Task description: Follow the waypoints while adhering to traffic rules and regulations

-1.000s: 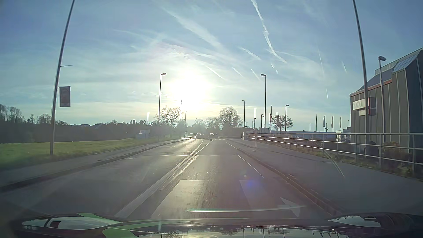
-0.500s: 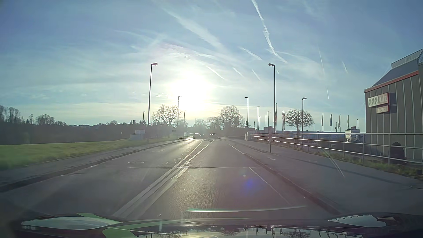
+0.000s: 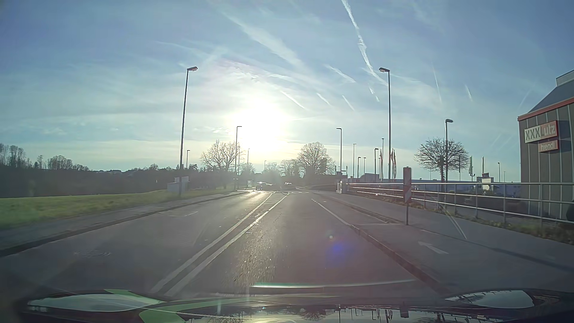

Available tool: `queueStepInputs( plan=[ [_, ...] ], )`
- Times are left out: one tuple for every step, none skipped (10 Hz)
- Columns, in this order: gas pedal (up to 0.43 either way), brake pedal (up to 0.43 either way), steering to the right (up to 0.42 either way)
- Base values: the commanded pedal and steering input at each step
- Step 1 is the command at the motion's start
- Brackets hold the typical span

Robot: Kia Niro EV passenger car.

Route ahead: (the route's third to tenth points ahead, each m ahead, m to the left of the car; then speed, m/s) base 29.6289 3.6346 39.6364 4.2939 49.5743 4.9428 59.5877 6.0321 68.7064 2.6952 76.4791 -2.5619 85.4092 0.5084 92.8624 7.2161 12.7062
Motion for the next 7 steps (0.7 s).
queueStepInputs(
  plan=[
    [0.000, 0.000, 0.000],
    [0.000, 0.000, 0.001],
    [0.000, 0.000, 0.001],
    [0.000, 0.000, 0.001],
    [0.000, 0.000, 0.002],
    [0.000, 0.006, 0.002],
    [0.000, 0.024, 0.002]
  ],
)
